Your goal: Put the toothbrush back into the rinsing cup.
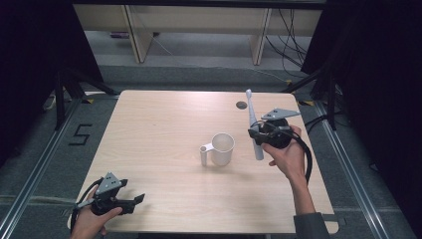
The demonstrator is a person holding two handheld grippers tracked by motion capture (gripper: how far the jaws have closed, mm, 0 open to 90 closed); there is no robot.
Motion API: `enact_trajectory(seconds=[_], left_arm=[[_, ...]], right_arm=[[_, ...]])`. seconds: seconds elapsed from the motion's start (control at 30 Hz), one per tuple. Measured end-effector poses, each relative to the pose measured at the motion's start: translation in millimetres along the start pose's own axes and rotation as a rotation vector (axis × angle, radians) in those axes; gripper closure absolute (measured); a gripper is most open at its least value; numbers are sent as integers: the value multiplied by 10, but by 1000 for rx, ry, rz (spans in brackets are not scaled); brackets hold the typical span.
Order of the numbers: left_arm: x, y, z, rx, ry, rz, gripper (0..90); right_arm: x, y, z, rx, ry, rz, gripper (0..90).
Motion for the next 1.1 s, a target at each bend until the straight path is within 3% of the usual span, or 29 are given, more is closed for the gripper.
enact_trajectory(seconds=[0.07, 0.1, 0.17, 0.43, 0.5, 0.57, 0.6, 0.63, 0.83, 0.87, 0.9, 0.93, 1.0, 1.03, 1.1], left_arm=[[-1, 0, -8, -4, -12, 1, 149], [1, 0, -6, -3, -8, 0, 149], [2, -1, -8, -3, -8, 1, 149], [2, 3, -3, -1, -2, -2, 149], [3, 2, -7, -3, -7, 0, 149], [2, 1, -6, -3, -6, -2, 149], [2, 1, -5, -3, -6, -2, 149], [2, 2, -4, -3, -6, -3, 149], [4, 4, -4, -2, -3, -4, 149], [5, 3, -5, -3, -3, -4, 149], [5, 2, -8, -5, -5, 0, 149], [6, 3, -3, -3, -1, -5, 149], [2, 7, -2, -2, -3, -7, 149], [9, 33, 16, -11, 23, -33, 149], [9, 23, 3, -10, 11, -21, 149]], right_arm=[[47, 23, 5, -3, 14, -30, 667], [70, 2, 0, 0, 6, 2, 667], [118, 34, 10, -8, 16, -22, 667], [275, 50, 5, 2, 65, 19, 667], [304, 66, 22, -5, 91, 3, 667], [322, 54, 18, -11, 97, 26, 667], [334, 78, 19, -15, 103, -6, 667], [342, 50, 14, -6, 99, 25, 667], [413, 52, 27, -12, 137, 8, 667], [426, 23, 26, 1, 137, 34, 667], [439, 35, 36, -9, 145, 7, 667], [455, -2, 37, 2, 138, 31, 667], [505, -15, 65, -2, 156, -3, 667], [505, -15, 65, -2, 156, -3, 667], [541, -51, 88, 15, 164, 13, 667]])
Point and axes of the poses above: each handheld gripper's, and its own axes: z roughly forward along the jaws, x roughly out of its top, y roughly to its right, the point moved 6 cm from there along z, roughly forward along the jaws, and after that the axes turned 15 degrees about -z, right-handed, at the moved point
